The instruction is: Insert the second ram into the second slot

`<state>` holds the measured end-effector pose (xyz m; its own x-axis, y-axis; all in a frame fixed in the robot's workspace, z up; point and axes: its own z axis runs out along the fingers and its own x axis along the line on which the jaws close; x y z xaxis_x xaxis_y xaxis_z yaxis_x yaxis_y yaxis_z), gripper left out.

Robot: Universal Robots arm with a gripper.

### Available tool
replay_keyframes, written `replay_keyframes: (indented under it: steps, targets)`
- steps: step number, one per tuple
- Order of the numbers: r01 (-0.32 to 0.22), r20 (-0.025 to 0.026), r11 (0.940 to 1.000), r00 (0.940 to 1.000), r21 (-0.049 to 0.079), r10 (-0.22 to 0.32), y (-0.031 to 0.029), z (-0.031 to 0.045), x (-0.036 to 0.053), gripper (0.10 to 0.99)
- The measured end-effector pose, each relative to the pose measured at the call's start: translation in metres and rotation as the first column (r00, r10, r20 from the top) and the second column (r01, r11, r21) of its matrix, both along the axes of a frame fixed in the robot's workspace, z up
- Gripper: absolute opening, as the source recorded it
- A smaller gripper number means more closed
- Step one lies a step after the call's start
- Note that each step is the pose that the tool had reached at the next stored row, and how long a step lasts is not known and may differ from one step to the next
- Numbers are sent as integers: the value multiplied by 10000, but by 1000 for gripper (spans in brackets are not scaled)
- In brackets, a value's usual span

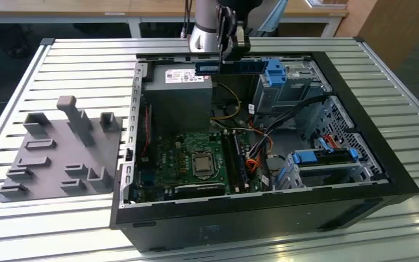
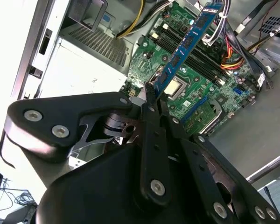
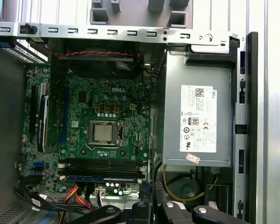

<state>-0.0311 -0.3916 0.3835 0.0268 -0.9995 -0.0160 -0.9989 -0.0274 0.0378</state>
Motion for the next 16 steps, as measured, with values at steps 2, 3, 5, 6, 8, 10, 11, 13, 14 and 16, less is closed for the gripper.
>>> replay_keyframes:
  steps: [2, 3, 5, 6, 8, 10, 11, 13, 14, 16]
  targets:
    - [-1, 0, 10000, 10000, -11, 1, -15, 0, 0, 141]
    - [1, 1, 10000, 10000, -28, -1, -20, -1, 0, 141]
    - [0, 0, 9999, 10000, -107, 0, -26, -1, 0, 141]
    - [0, 0, 9999, 10000, -155, 0, -31, 0, 0, 141]
    - [0, 1, 9997, 10000, -255, 0, -43, -1, 0, 141]
    - [-1, 0, 9994, 10000, -354, 1, -61, 0, 1, 141]
    - [-1, 0, 9992, 10000, -404, 1, -70, 0, 0, 141]
    - [0, 0, 9987, 10000, -515, 0, -88, -1, 0, 141]
    - [1, 0, 9984, 10000, -574, -1, -96, -1, 0, 141]
    - [0, 0, 9976, 10000, -691, 0, -114, -1, 0, 141]
